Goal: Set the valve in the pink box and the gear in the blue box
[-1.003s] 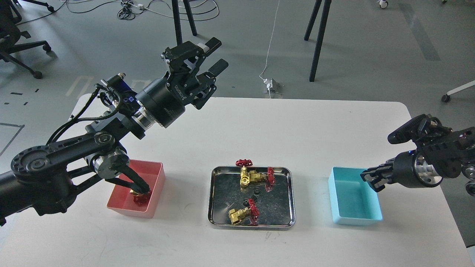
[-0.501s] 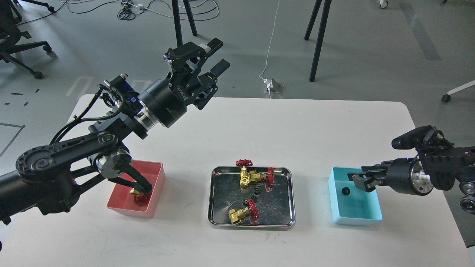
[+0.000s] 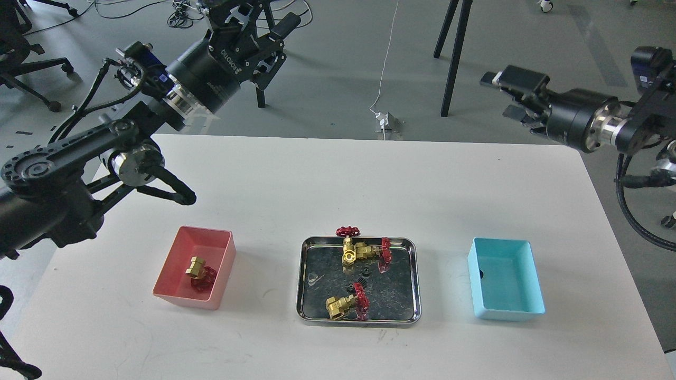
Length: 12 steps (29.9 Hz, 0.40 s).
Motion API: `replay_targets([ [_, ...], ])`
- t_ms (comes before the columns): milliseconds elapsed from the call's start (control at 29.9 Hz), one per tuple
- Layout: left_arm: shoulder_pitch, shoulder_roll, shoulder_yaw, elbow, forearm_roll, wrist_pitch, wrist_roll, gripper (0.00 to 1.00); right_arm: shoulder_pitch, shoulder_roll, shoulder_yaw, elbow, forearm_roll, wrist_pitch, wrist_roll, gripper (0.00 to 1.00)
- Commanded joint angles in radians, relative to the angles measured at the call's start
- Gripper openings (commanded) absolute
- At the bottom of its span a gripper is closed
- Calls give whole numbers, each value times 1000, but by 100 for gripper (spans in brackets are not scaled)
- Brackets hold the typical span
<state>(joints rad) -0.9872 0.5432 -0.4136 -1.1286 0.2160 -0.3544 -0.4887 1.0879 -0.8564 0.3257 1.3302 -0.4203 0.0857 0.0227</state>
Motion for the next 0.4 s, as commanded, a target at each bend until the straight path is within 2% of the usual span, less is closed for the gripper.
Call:
replay_targets([
  [0,-42,-25,-16,148,-238,-134,0,77,-5,111,143,-163,346,6,23,100],
  [67,-48,-48,-16,216,-311,-134,0,79,-9,146,196,-195,414,37,84,100],
  [167,-35,-60,-16,273,-323,-134,0,82,-57,184,266,-212,532,127,235,100],
  [201,-31,-61,-14,279,-323,-134,0,84,-68,201,285,-217,561,153,265,100],
  [234,-27,-61,-13,279,-322,-134,0,86,-75,221,297,-227,580,172,285,100],
  [368,-5,-61,-11,279,-319,-134,0,86,-83,287,308,-278,584,183,296,100],
])
